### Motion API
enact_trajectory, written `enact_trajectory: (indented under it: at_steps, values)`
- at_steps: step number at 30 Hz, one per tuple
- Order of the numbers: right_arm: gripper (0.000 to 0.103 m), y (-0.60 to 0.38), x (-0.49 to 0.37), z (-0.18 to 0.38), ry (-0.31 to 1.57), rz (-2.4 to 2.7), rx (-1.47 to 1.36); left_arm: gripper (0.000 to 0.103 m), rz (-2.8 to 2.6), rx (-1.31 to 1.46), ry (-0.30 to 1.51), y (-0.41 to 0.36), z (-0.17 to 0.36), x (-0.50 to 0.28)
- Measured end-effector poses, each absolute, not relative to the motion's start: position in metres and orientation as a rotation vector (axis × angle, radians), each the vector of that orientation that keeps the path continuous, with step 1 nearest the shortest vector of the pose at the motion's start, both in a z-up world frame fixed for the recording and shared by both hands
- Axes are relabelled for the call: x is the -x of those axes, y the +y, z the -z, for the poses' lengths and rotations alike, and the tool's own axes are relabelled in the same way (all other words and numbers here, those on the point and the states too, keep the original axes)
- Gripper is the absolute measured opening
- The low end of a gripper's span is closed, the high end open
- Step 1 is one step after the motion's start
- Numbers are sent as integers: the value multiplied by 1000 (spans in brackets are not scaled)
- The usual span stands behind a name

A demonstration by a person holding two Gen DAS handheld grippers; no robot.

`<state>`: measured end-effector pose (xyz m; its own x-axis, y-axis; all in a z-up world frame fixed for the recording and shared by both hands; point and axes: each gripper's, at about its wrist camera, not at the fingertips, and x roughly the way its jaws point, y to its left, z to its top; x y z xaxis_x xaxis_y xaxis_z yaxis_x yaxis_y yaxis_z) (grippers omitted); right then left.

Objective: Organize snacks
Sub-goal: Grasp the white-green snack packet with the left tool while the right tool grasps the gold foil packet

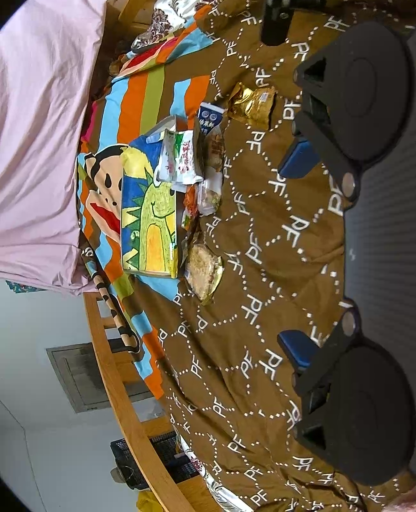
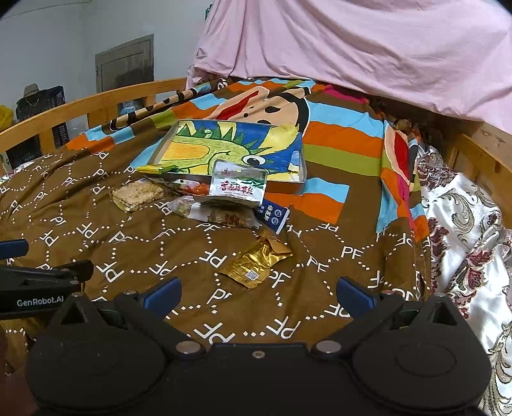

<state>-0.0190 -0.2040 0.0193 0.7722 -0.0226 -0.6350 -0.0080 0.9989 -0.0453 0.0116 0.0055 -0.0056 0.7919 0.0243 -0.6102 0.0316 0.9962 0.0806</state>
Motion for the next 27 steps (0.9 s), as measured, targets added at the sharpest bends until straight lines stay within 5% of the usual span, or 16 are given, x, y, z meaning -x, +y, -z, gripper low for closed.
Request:
enact_trajectory:
  at_steps: [27]
  values:
    - [102,-243,-103,16,595,-285,288,103,351,-121,671,-21,19,-187]
